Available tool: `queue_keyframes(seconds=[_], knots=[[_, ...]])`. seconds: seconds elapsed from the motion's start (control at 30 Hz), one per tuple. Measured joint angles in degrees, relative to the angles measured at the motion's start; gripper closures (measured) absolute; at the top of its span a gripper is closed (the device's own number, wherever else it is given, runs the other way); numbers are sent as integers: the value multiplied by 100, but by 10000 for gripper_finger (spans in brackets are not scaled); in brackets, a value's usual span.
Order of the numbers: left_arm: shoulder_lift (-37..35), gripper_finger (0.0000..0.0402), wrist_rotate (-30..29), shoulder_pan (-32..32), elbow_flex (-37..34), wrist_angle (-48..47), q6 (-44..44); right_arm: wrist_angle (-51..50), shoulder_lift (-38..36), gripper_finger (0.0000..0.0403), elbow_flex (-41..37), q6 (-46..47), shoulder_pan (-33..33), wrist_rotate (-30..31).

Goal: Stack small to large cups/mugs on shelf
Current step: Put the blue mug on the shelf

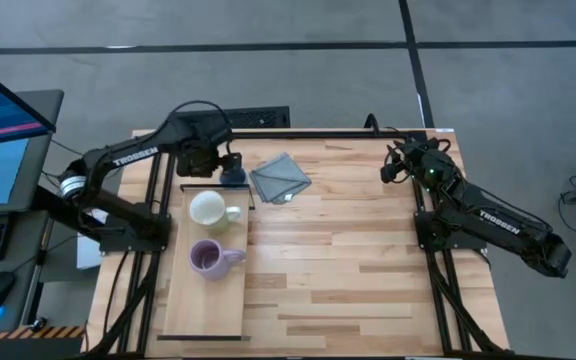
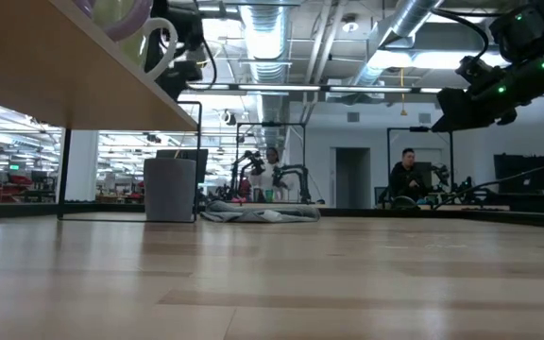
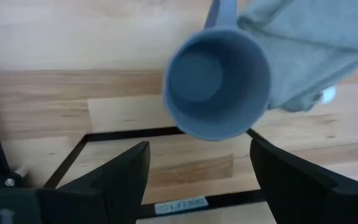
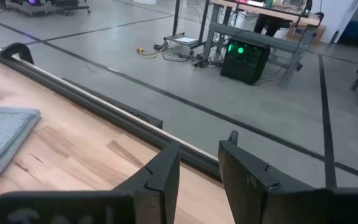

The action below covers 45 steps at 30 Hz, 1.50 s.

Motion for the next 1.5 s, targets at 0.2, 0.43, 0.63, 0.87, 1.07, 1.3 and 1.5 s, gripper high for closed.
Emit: queue_keyframes(seconds=[0.2,0.43,0.63,0.87,1.07,1.3,1.5], knots=[[423,132,18,-90,0,28,18,-6,2,269,0,2,2,0],[673,135,-343,-77,0,-11,55,-6,2,269,0,2,1,0],[836,143,-430,-73,2,-36,36,-4,3,269,0,3,0,0],[995,152,-321,-71,0,8,-3,-3,6,269,0,4,3,-19],[1142,158,-261,-71,0,137,-37,-5,2,269,0,4,17,-23],[1249,167,-286,-70,-2,191,-51,-4,24,269,0,4,17,-22],[1329,168,-135,-68,-2,287,4,-4,35,269,0,4,17,-22]])
